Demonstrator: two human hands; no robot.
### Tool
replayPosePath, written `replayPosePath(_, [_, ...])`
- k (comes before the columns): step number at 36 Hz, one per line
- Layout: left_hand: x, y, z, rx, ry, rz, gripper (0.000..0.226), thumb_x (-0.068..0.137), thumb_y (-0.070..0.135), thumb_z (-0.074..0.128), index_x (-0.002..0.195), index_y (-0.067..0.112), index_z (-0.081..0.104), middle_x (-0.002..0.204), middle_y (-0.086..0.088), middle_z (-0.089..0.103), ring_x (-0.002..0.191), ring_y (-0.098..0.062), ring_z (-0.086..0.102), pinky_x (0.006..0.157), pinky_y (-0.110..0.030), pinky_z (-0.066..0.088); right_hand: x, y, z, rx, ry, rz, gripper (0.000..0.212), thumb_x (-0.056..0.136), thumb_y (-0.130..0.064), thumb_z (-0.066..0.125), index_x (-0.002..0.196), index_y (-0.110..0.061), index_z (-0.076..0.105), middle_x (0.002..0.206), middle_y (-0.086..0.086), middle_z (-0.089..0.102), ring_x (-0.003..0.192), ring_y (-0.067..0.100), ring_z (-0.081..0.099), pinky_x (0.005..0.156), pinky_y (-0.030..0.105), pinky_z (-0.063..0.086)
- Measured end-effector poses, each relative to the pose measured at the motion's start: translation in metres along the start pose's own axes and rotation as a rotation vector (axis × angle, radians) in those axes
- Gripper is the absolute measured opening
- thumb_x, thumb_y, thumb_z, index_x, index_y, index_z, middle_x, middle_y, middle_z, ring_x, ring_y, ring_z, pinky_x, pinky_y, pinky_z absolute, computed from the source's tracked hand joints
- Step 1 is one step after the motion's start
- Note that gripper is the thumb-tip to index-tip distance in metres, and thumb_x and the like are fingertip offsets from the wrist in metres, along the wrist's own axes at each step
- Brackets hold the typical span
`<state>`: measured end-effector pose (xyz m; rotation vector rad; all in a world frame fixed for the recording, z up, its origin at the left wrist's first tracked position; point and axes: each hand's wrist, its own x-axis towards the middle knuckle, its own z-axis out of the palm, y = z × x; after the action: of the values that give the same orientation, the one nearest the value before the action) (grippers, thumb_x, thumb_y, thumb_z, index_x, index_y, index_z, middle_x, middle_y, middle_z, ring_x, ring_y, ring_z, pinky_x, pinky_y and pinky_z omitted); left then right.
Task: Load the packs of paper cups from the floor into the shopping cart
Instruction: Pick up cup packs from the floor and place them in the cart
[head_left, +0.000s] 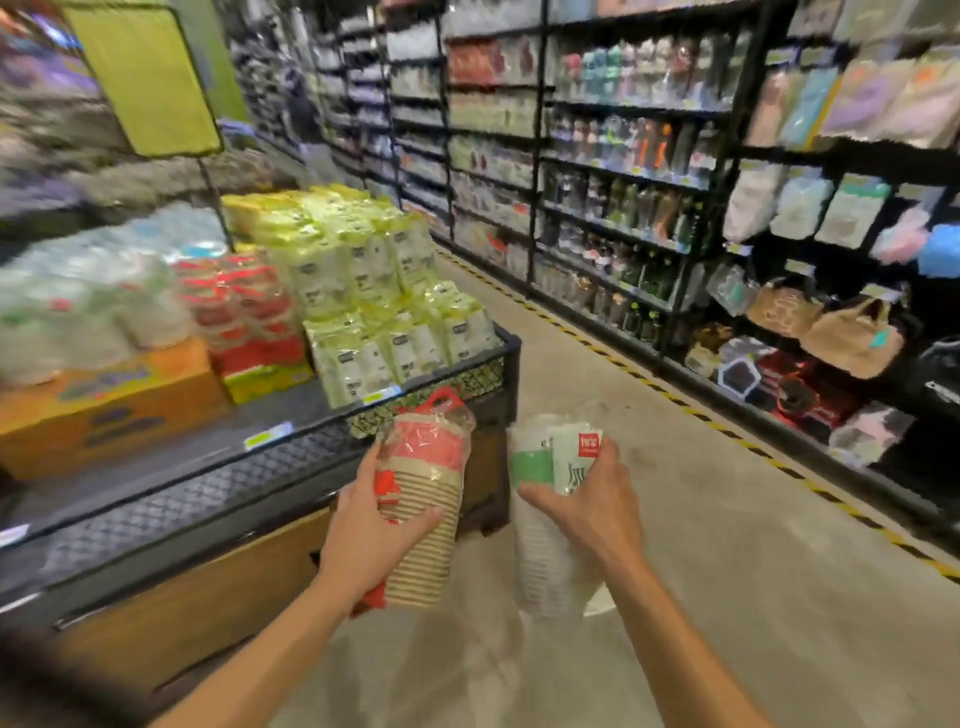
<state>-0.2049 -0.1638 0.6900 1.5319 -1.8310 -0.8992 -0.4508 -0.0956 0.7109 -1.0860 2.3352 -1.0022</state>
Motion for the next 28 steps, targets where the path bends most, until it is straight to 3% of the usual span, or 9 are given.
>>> replayPosePath(6, [-0.043, -0.042, -0.093, -0.051, 0.226, -0.147, 0.127, 0.048, 0.084, 0.074, 0.154, 0.045, 0.015, 0.142, 0.000, 0.049, 0.122, -0.021, 0.059, 0.105, -0.047, 0.048, -0.038, -0.082, 0.065, 0.007, -0.182, -0.227, 0.117, 0.037, -0.078, 0.076, 0.134, -0.028, 0.035, 0.115, 0.000, 0.060, 0.104, 0.027, 0.063, 0.087, 0.051, 0.058])
replayPosePath(11, [-0.089, -0.087, -0.172, -0.087, 0.438, -0.249, 0.133, 0.041, 0.090, 0.073, 0.152, 0.039, 0.020, 0.142, 0.000, 0.052, 0.124, -0.021, 0.058, 0.106, -0.048, 0.047, -0.086, -0.154, 0.123, 0.019, -0.357, -0.357, 0.118, 0.037, -0.077, 0.081, 0.132, -0.022, 0.037, 0.118, -0.002, 0.059, 0.109, 0.026, 0.063, 0.089, 0.052, 0.056])
replayPosePath(14, [-0.124, -0.112, -0.217, -0.101, 0.561, -0.299, 0.122, 0.050, 0.077, 0.080, 0.150, 0.036, 0.025, 0.139, 0.002, 0.052, 0.120, -0.019, 0.058, 0.104, -0.046, 0.048, -0.119, -0.193, 0.165, 0.032, -0.432, -0.472, 0.113, 0.033, -0.080, 0.079, 0.124, -0.024, 0.044, 0.113, -0.005, 0.062, 0.105, 0.024, 0.067, 0.085, 0.051, 0.058])
replayPosePath(16, [-0.148, -0.133, -0.249, -0.103, 0.638, -0.341, 0.120, 0.054, 0.072, 0.083, 0.152, 0.034, 0.025, 0.139, 0.003, 0.052, 0.119, -0.017, 0.058, 0.103, -0.046, 0.048, -0.147, -0.219, 0.193, 0.041, -0.480, -0.551, 0.106, 0.034, -0.081, 0.079, 0.120, -0.028, 0.046, 0.110, -0.007, 0.063, 0.103, 0.022, 0.067, 0.084, 0.051, 0.058])
replayPosePath(23, [-0.244, -0.225, -0.369, -0.176, 0.884, -0.438, 0.125, 0.043, 0.085, 0.080, 0.146, 0.037, 0.030, 0.131, 0.004, 0.058, 0.116, -0.018, 0.062, 0.100, -0.048, 0.053, -0.277, -0.315, 0.292, 0.046, -0.652, -0.775, 0.098, 0.040, -0.077, 0.081, 0.115, -0.028, 0.043, 0.104, -0.008, 0.061, 0.094, 0.017, 0.066, 0.076, 0.046, 0.059])
replayPosePath(26, [-0.287, -0.259, -0.421, -0.182, 0.960, -0.463, 0.130, 0.042, 0.085, 0.080, 0.149, 0.034, 0.027, 0.132, 0.004, 0.058, 0.117, -0.017, 0.062, 0.101, -0.047, 0.052, -0.332, -0.351, 0.350, 0.047, -0.723, -0.876, 0.090, 0.040, -0.079, 0.082, 0.110, -0.032, 0.050, 0.096, -0.011, 0.066, 0.084, 0.010, 0.069, 0.066, 0.044, 0.061])
replayPosePath(28, [-0.315, -0.278, -0.453, -0.168, 1.011, -0.488, 0.131, 0.044, 0.085, 0.078, 0.151, 0.031, 0.026, 0.136, 0.003, 0.055, 0.121, -0.018, 0.059, 0.103, -0.047, 0.050, -0.369, -0.374, 0.388, 0.072, -0.785, -0.942, 0.088, 0.039, -0.081, 0.083, 0.108, -0.033, 0.057, 0.096, -0.013, 0.069, 0.085, 0.009, 0.071, 0.067, 0.043, 0.062])
